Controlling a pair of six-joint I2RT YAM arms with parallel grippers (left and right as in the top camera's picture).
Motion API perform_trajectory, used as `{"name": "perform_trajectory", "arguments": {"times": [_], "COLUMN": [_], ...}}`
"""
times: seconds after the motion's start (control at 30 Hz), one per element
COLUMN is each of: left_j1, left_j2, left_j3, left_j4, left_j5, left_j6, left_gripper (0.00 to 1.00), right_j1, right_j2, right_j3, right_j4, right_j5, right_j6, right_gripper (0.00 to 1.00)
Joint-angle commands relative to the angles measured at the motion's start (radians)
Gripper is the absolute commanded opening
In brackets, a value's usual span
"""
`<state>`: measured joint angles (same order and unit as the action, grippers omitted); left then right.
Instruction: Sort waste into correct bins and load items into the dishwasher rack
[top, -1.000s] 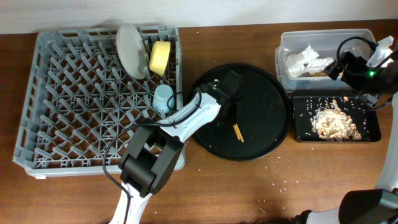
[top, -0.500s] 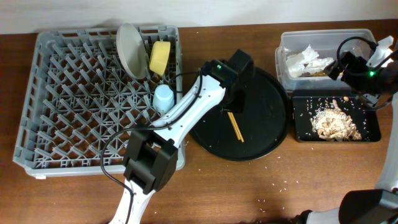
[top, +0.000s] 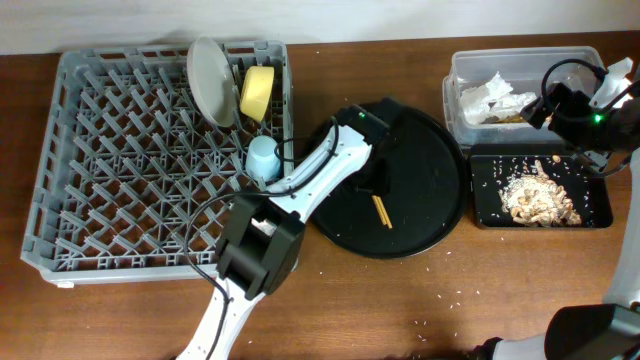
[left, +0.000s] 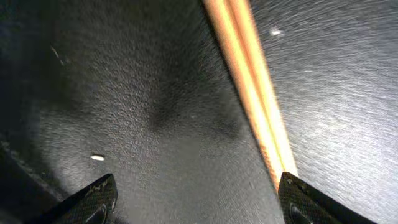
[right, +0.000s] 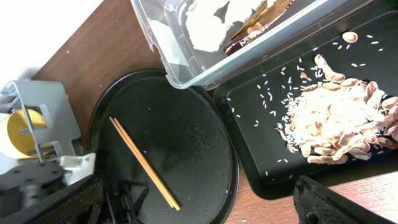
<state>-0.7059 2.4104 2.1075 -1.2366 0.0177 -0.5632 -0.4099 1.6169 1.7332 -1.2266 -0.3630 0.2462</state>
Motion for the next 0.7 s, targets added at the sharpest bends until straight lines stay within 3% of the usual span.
{"name": "perform_trajectory", "arguments": {"times": [0.0, 0.5, 0.6, 0.67], "left_j1": [0.001, 0.002, 0.003, 0.003], "left_j2": [0.035, 0.088, 0.088, 0.088], "left_j3": [0.007, 0.007, 0.007, 0.007], "left_j4": [-0.010, 0.005, -0.052, -0.051], "left_j5": [-0.014, 0.066, 0.065, 0.064], "left_j6": [-0.055, -0.054, -0.050, -0.050], "left_gripper": [0.82, 0.80, 0.66, 0.43], "right_j1": [-0.003, -0.003, -0.003, -0.003], "right_j2": [-0.004, -0.004, -0.004, -0.004], "right_j3": [0.004, 0.004, 0.004, 0.004], "right_j4": [0.000, 0.000, 0.000, 0.000], "right_j5": [0.005, 0.005, 0.005, 0.005], "right_j6": [-0.006, -0.006, -0.006, -0.006], "right_gripper": [0.98, 0.98, 0.98, 0.99]}}
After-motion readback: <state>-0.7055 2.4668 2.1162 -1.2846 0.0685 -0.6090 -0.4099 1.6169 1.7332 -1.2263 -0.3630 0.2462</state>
